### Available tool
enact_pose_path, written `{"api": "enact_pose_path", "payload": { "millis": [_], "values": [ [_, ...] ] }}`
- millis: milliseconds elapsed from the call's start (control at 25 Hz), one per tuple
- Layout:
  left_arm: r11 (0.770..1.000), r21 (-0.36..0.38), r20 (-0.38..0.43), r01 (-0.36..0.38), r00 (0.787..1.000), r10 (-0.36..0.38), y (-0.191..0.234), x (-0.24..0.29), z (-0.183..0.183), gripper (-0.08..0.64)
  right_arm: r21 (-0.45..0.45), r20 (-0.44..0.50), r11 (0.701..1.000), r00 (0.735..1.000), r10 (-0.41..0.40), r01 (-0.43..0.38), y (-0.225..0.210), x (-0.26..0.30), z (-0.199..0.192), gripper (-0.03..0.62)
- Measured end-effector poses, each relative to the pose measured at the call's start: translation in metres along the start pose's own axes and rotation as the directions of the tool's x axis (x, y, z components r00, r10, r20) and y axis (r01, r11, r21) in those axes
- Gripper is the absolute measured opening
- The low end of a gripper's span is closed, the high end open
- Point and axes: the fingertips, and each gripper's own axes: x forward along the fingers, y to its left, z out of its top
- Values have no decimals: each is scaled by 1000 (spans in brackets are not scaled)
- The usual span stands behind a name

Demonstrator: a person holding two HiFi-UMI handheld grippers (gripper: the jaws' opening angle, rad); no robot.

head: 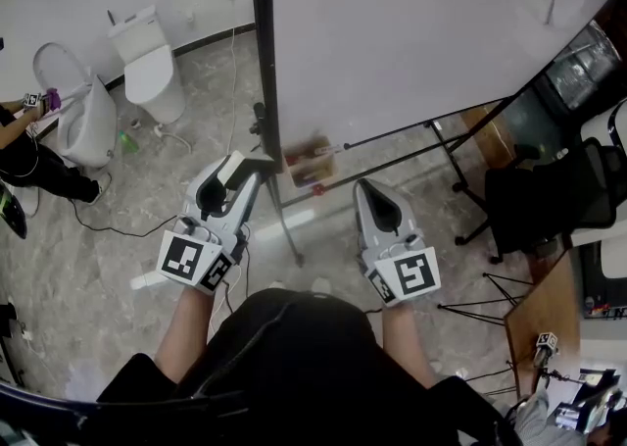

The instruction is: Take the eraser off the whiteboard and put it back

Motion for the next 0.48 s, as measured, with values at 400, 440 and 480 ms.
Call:
{"api": "enact_pose_path", "payload": {
  "millis": [400,440,480],
  "values": [
    [1000,15,-31,5,1000,-5,-1,3,-10,195,3,-10,1000,1000,-2,2,-2,0,-4,11],
    [1000,19,-35,9,999,-8,-2,4,-11,195,3,-11,1000,1000,-2,2,-2,0,-5,11],
    [1000,23,-37,13,999,-12,-4,5,-12,195,4,-11,1000,1000,-1,1,-1,0,-5,11]
  ]
}}
